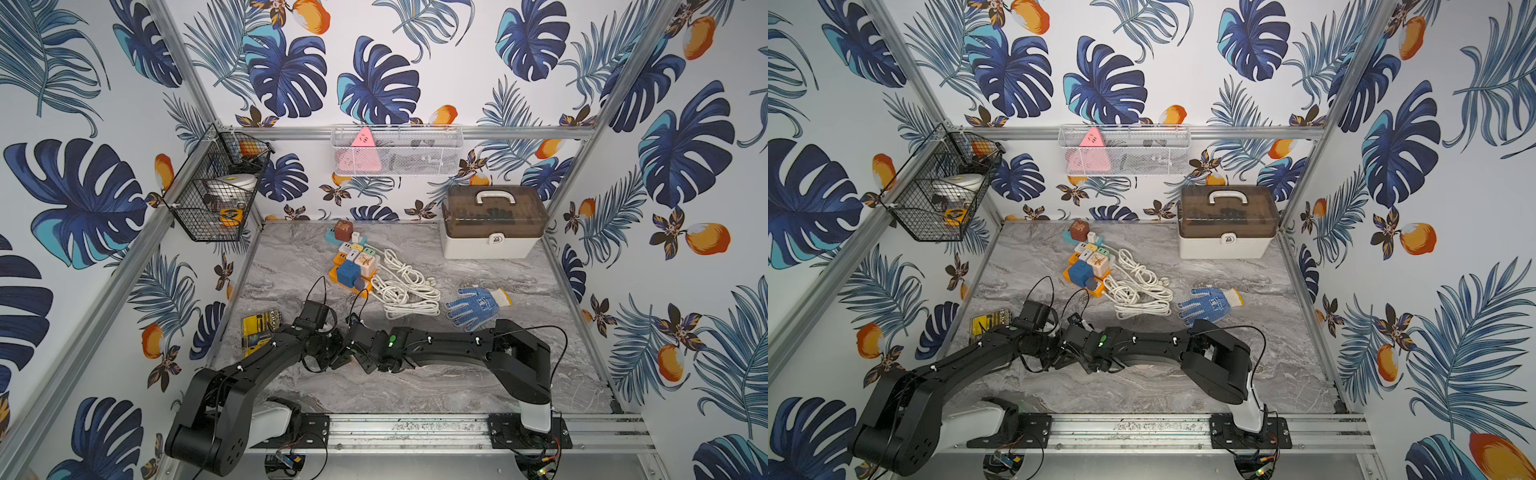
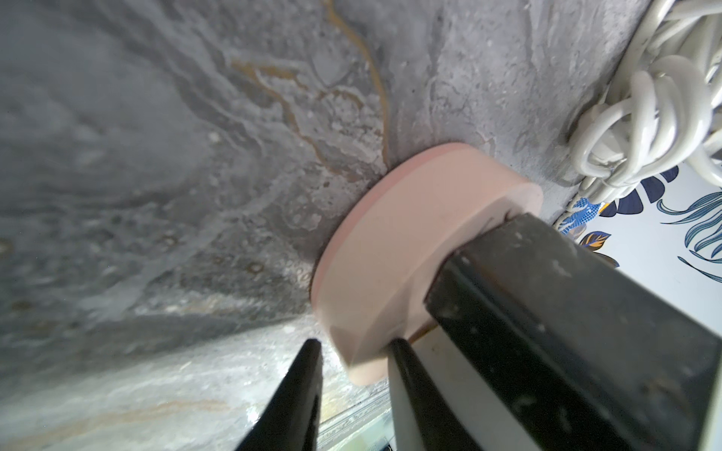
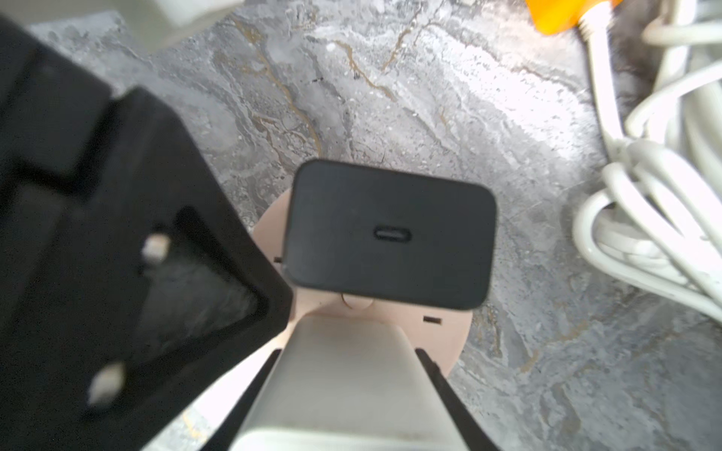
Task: Pull the plug off the socket
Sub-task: Remove the plug from the socket.
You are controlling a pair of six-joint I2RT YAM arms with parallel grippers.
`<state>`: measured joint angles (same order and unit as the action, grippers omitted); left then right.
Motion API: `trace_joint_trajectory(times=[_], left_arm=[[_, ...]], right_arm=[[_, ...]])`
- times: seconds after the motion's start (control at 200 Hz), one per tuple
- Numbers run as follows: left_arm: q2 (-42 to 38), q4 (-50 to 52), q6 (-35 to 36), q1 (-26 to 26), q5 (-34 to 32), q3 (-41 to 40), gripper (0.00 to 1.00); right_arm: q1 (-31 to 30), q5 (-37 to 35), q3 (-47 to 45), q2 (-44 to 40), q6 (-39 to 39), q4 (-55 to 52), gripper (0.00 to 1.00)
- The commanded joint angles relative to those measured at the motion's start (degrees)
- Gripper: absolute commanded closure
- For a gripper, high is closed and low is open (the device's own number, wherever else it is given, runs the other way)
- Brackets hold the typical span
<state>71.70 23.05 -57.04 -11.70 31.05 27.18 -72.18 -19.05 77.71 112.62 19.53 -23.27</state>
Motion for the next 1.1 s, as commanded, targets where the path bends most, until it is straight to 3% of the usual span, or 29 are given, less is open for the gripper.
trace_joint_trajectory(times=[0.0, 0.115, 0.395, 0.585, 0.786, 0.981, 1.096], left_arm=[[2.5, 9.3, -0.3, -0.1, -16.5, -1.3, 0.65], [2.5, 9.4, -0.1, -0.1, -16.5, -1.2, 0.65], [3.4, 9.1, 0.4, -0.2, -16.8, -1.1, 0.65], [2.6, 9.9, 0.4, -0.2, -17.1, -0.7, 0.67], [1.9, 10.1, 1.3, -0.2, -17.0, 0.6, 0.66], [3.6, 9.0, 3.0, -0.1, -17.3, 3.0, 0.65], [5.1, 8.4, 3.7, 0.1, -18.1, 4.9, 0.65]], right_arm=[[-0.9, 1.5, 0.9, -0.1, -2.8, 9.5, 0.91], [-0.7, 2.9, 3.7, 0.1, 1.2, 4.8, 0.96], [1.9, 14.9, 7.4, 0.3, 7.1, -0.9, 0.94], [2.2, 11.3, 7.5, -0.1, 7.4, -4.6, 0.94], [2.1, 10.4, -0.1, -9.3, 8.0, -4.9, 0.94], [1.4, 21.5, -11.8, -18.3, 6.8, 0.2, 0.89], [-0.5, 23.8, -18.8, -20.2, 8.3, 6.3, 0.86]])
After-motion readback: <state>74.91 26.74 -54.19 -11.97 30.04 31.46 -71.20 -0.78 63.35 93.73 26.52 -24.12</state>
